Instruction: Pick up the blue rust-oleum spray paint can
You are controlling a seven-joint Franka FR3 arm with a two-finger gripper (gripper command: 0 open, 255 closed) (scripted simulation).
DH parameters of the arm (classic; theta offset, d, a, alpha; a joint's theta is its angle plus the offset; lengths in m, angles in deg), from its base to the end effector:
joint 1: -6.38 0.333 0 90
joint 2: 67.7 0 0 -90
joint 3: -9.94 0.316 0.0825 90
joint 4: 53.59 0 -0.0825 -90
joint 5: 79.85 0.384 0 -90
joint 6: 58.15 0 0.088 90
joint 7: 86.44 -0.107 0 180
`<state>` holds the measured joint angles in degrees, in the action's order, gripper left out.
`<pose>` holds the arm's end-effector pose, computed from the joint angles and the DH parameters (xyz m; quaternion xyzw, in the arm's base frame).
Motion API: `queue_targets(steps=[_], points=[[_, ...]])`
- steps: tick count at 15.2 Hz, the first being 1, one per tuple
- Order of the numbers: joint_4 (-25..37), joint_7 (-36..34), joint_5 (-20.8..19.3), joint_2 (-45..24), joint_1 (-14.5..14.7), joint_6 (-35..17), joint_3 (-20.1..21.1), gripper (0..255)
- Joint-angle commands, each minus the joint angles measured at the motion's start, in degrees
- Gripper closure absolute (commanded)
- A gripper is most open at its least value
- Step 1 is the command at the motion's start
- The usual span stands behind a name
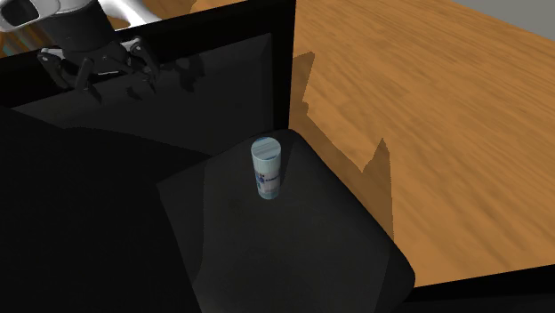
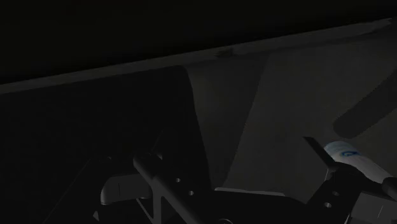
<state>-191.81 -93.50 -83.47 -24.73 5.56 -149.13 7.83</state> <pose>0.3140 -0.0252 0.5541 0.9959 -0.0799 -0.0366 0.0205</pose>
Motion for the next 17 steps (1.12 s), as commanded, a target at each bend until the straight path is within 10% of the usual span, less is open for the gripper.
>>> queue_targets(steps=[1, 17], points=[[0.00, 0.00, 0.00, 0.00, 0.00, 0.00, 0.00, 0], [9.30, -12.13, 6.52, -23.93, 6.52, -17.88, 11.95, 0]])
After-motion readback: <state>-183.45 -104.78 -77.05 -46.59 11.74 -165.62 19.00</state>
